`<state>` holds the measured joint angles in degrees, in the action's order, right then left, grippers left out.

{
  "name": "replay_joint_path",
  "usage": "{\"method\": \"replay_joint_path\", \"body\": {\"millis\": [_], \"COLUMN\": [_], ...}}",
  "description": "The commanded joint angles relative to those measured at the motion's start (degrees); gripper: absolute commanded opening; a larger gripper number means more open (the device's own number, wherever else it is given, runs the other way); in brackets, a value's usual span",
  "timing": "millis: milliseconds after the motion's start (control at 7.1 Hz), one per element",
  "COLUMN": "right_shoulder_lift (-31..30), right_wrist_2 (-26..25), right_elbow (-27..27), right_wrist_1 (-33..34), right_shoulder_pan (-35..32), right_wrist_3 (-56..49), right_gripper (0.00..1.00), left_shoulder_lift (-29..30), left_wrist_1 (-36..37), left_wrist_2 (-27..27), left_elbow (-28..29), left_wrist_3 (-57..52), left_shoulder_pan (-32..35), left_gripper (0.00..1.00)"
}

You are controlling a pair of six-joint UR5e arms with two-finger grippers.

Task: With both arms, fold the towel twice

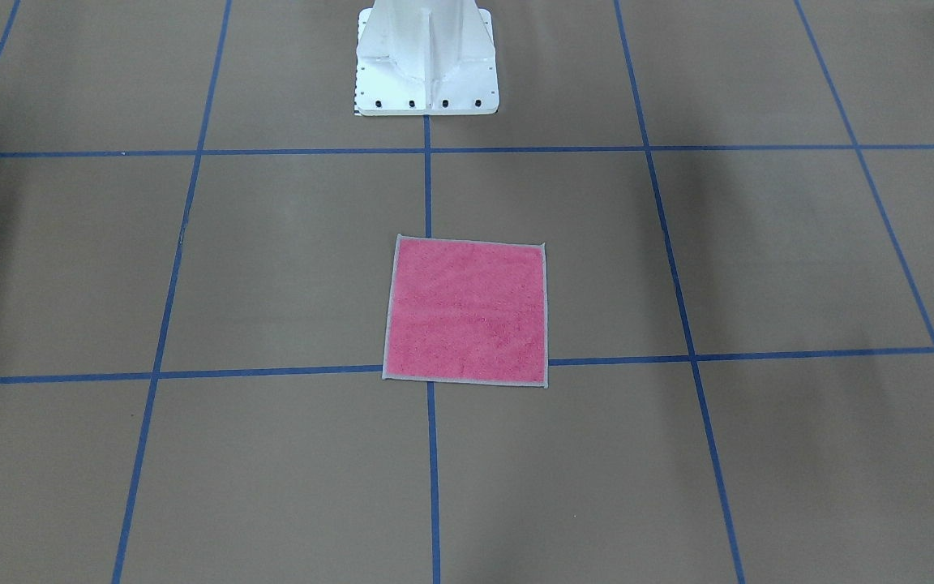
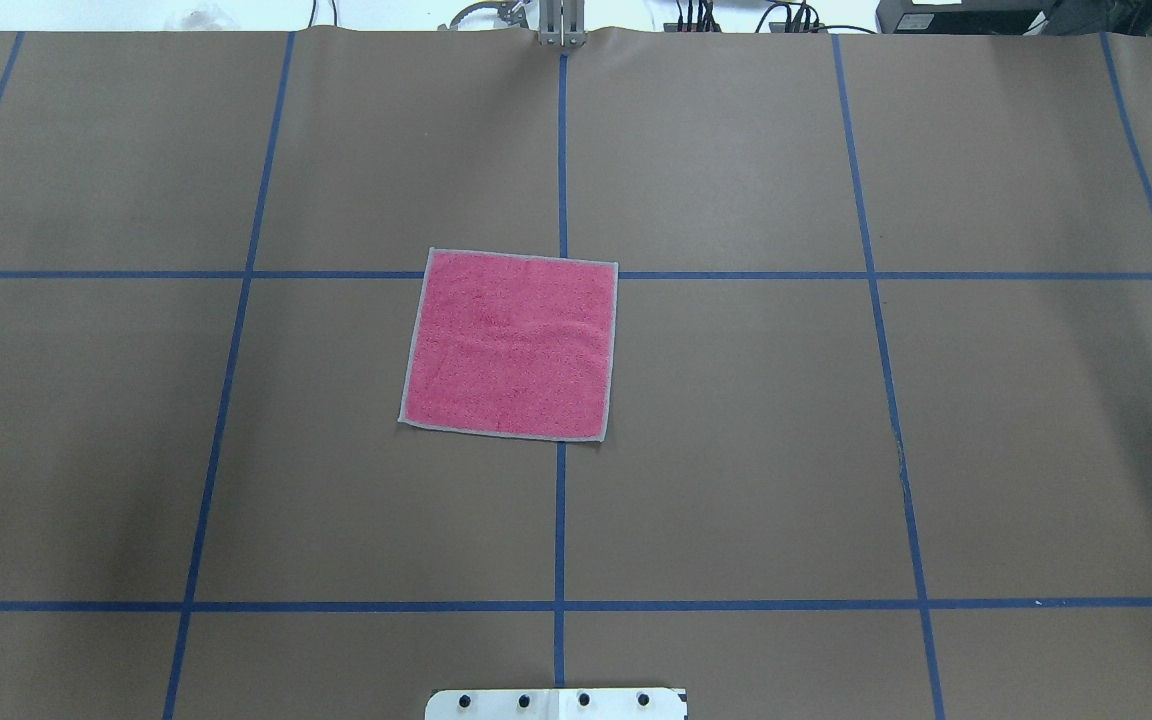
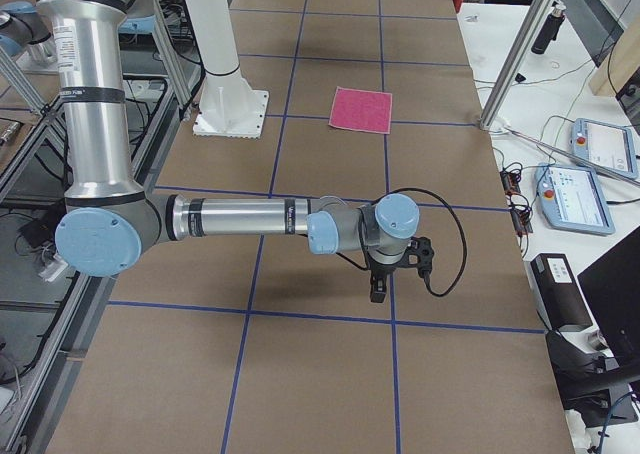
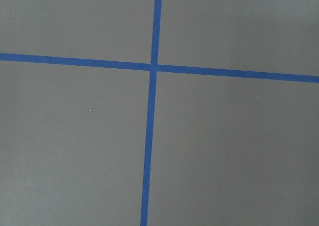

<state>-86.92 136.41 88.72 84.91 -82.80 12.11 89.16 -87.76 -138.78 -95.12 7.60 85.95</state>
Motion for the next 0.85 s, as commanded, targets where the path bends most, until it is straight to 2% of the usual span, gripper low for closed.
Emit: {"method": "replay_joint_path", "body": {"millis": [0,704], "right_shoulder_lift": [-0.6,-0.7], "right_wrist_2": [-0.3,-1.6], "right_elbow": [0.1,0.4], "right_wrist_1": [0.0,-0.9], "right_shoulder_pan": [0.3,0.4], "right_wrist_3": [-0.2,0.6], "right_gripper": [1.0,1.0], "left_shoulder_lift": [0.0,-2.8], "left_wrist_1": [-0.6,-0.7], "left_wrist_2": [-0.1,-0.5], "left_elbow": [-0.4,-2.9], "left_wrist_3": [-0.1,-0.9], "left_shoulder_pan": [-0.1,0.0], "left_gripper": [1.0,1.0]}}
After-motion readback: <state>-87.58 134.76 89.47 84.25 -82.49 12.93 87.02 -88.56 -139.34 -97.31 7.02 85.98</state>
